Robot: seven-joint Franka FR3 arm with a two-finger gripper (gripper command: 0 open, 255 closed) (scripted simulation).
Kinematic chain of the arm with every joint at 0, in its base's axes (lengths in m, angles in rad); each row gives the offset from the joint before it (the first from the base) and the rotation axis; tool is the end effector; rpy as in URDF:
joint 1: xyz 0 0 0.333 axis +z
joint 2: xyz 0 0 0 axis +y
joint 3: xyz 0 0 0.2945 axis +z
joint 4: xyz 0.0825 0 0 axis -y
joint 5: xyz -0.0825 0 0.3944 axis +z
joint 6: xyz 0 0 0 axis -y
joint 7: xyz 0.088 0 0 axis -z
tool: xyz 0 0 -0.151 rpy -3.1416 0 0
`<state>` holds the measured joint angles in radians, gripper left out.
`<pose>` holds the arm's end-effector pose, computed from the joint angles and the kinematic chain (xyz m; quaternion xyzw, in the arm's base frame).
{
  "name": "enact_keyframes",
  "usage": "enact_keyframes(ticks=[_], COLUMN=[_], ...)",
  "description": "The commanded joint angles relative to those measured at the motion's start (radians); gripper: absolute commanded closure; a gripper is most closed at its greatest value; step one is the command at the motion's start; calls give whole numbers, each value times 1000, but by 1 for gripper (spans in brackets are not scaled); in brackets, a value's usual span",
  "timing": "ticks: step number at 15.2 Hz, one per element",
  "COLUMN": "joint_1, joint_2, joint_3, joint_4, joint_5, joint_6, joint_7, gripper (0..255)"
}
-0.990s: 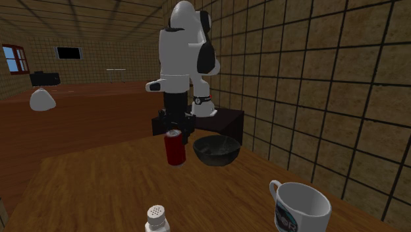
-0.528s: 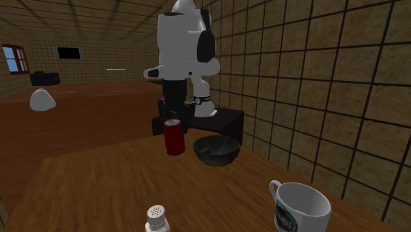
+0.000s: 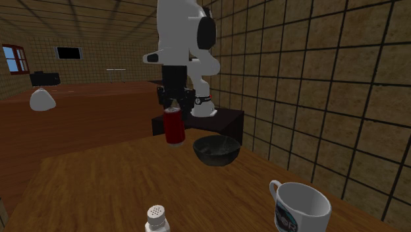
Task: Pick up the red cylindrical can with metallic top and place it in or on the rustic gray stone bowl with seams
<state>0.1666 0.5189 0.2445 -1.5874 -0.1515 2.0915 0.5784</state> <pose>0.6394 0.2488 0.2738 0.9981 -0.0615 0.0037 0.0043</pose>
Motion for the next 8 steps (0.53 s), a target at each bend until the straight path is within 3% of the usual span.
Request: enact_keyframes(ticks=[1,8], joint_1=[-2,6], joint_2=[-14,-61], joint_3=[2,12], joint_4=[9,17], joint_5=[4,15], joint_6=[-23,-77], joint_7=[-4,7], gripper=[255,255])
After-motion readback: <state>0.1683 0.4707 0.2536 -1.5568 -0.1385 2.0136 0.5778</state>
